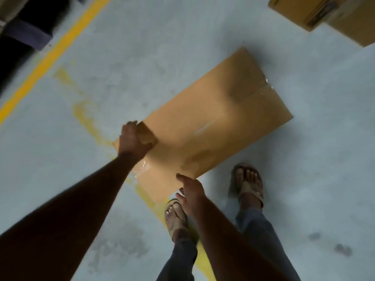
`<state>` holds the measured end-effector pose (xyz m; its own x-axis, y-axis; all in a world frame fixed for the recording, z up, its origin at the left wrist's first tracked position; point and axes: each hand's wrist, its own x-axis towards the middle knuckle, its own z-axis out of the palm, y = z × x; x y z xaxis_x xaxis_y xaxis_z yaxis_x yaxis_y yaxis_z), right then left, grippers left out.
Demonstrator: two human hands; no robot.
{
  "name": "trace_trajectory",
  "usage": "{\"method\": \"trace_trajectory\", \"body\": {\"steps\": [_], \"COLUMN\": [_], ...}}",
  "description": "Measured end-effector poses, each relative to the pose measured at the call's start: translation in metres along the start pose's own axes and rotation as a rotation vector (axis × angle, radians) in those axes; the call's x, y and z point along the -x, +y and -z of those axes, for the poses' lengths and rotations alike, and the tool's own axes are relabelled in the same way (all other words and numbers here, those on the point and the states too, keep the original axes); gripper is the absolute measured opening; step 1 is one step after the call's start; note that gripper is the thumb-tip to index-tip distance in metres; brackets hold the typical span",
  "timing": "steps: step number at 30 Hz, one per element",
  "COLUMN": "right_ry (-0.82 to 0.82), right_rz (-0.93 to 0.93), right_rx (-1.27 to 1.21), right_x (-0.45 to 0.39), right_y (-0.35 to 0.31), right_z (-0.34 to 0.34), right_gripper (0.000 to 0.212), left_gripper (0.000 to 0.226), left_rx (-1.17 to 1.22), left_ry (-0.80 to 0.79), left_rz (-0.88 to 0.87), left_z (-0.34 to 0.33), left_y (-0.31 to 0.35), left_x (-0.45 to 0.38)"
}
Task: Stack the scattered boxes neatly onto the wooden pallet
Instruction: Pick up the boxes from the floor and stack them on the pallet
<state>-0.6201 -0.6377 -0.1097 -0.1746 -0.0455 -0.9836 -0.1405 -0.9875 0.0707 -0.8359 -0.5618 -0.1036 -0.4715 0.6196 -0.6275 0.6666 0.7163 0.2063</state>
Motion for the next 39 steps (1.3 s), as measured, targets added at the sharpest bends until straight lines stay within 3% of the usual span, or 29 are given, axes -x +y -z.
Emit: {"method": "trace_trajectory", "body": {"steps": [2, 4, 6, 9, 12, 16, 22, 25, 30, 36, 39], "right_ry": [-0.001, 0.039, 0.168, 0.169, 0.228, 0.308, 0.187, 0.171, 0.238, 0.260, 0.322], "right_rz": [0.034, 0.100, 0.264, 0.539, 0.683, 0.711, 0.783, 0.912, 0.894, 1.013, 1.061], "right_rx": [-0.062, -0.039, 0.017, -0.056, -0.099, -0.071, -0.318, -0.322, -0.123, -0.244, -0.271], "right_x": [-0.008, -0.002, 0.018, 0.092, 0.189, 0.318, 0.489, 0.559, 0.642, 0.707, 0.737], "right_y": [0.011, 0.016, 0.024, 0.037, 0.040, 0.044, 0.098, 0.123, 0.169, 0.222, 0.241], "right_z": [-0.008, -0.012, -0.009, 0.009, 0.041, 0.082, 0.173, 0.228, 0.351, 0.524, 0.598], "right_gripper": [0.058, 0.051, 0.041, 0.054, 0.073, 0.070, 0.050, 0.047, 0.093, 0.076, 0.065], "left_gripper": [0.121, 0.102, 0.087, 0.083, 0.065, 0.055, 0.054, 0.053, 0.058, 0.077, 0.070], "left_rx": [-0.143, -0.199, -0.213, 0.017, 0.379, 0.605, 0.735, 0.749, 0.692, 0.610, 0.544], "left_ry": [-0.092, -0.192, -0.161, -0.116, -0.244, -0.345, -0.318, -0.359, -0.457, -0.548, -0.703], "left_rz": [0.075, 0.083, 0.030, -0.098, -0.133, -0.132, -0.226, -0.298, -0.448, -0.611, -0.675], "left_z": [0.012, 0.027, 0.046, 0.081, 0.119, 0.162, 0.202, 0.198, 0.152, 0.069, 0.036], "left_y": [-0.014, -0.018, -0.012, 0.010, 0.040, 0.076, 0.143, 0.189, 0.268, 0.371, 0.420], "left_x": [-0.012, -0.008, 0.008, 0.058, 0.136, 0.257, 0.432, 0.502, 0.613, 0.762, 0.821]}}
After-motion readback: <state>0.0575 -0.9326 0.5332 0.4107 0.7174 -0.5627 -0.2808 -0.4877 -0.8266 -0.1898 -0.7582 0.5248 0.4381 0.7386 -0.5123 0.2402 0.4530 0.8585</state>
